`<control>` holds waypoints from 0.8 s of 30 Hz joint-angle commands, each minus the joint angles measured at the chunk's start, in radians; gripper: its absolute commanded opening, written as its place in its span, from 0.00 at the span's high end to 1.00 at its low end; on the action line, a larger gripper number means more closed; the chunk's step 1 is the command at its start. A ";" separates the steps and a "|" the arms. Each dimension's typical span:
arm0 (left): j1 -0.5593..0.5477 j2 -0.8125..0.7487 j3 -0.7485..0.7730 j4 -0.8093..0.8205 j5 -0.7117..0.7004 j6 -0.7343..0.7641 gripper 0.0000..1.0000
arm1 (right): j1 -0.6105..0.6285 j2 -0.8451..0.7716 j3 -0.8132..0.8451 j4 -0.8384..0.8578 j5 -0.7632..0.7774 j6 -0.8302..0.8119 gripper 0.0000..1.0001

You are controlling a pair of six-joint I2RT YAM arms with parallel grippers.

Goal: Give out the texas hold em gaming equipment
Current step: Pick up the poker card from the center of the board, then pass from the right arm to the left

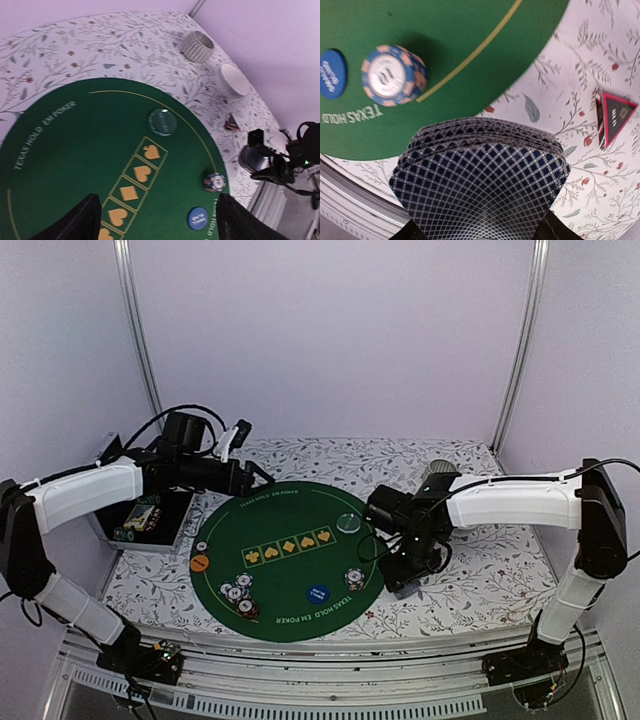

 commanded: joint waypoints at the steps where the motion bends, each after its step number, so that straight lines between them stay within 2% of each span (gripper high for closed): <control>1: -0.072 0.076 0.040 0.052 0.293 -0.109 0.21 | 0.043 -0.032 0.134 -0.002 0.100 -0.105 0.56; 5: -0.133 0.132 0.047 0.102 0.413 -0.145 0.17 | 0.105 0.024 0.258 0.041 0.163 -0.217 0.58; 9: -0.143 0.177 0.051 0.117 0.537 -0.161 0.15 | 0.161 0.096 0.385 0.089 0.219 -0.341 0.58; 13: -0.144 0.169 0.019 0.105 0.578 -0.126 0.16 | 0.180 0.137 0.455 0.151 0.207 -0.424 0.59; 17: -0.144 0.176 -0.004 0.108 0.598 -0.127 0.21 | 0.203 0.169 0.516 0.199 0.215 -0.520 0.59; 24: -0.142 0.178 -0.005 0.082 0.592 -0.104 0.42 | 0.232 0.208 0.568 0.226 0.217 -0.605 0.59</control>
